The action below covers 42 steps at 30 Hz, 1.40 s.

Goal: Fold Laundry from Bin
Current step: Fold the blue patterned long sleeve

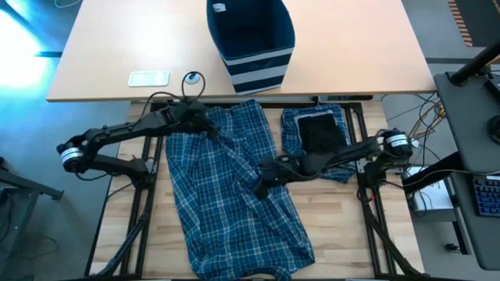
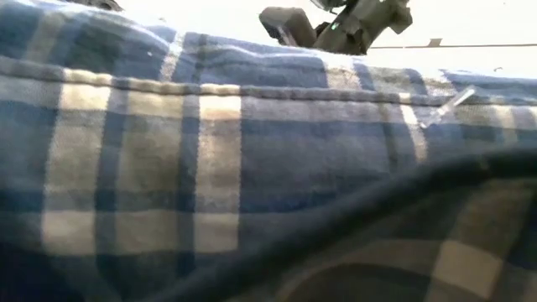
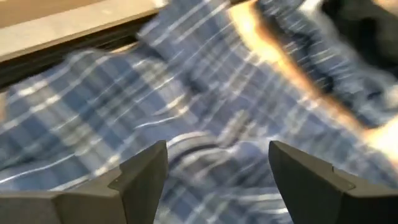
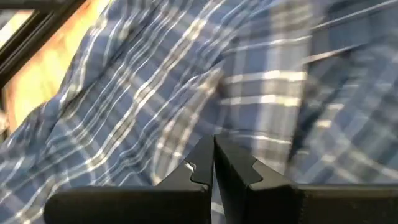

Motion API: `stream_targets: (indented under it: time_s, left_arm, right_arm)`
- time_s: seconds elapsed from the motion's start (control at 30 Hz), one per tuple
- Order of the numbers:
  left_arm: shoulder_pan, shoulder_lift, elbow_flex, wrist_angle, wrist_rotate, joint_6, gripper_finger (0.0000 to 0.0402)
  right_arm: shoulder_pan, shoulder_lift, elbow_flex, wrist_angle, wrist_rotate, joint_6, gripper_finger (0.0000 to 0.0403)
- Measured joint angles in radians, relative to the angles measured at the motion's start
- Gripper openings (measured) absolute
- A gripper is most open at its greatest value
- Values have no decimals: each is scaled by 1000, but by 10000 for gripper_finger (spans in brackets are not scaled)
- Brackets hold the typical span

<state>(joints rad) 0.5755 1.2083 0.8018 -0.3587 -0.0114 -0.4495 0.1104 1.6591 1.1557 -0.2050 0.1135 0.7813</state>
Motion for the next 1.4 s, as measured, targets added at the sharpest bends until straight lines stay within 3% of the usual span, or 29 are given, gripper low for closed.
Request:
stream_targets:
  time_s: [0.17,0.27,0.33,0.47,0.7,0.9,1.17,1.3,1.4]
  left_arm:
    - [12,2,-11,-17,36,63,266]
    - [-51,4,-50,151,202,65,267]
    - [-108,21,-86,289,219,30,267]
    - [-172,127,-157,479,147,-2,267]
    - [-175,382,-249,941,82,-1,261]
    - [-184,597,-251,1171,-49,55,252]
    - [-187,700,-254,1246,-108,148,275]
    - [-190,652,-254,1201,-56,185,294]
    - [-192,540,-255,1137,-8,168,307]
  right_arm:
    - [-2,107,0,34,-39,-22,9]
    - [-15,167,-1,7,-30,18,9]
    - [-22,194,-2,1,-28,44,9]
    - [-25,195,0,-4,-60,77,9]
    - [41,65,53,2,-41,78,9]
    - [101,9,83,4,6,20,9]
    - [98,50,72,-62,20,83,9]
    - [77,108,70,-97,21,81,9]
    - [71,163,70,-127,21,96,9]
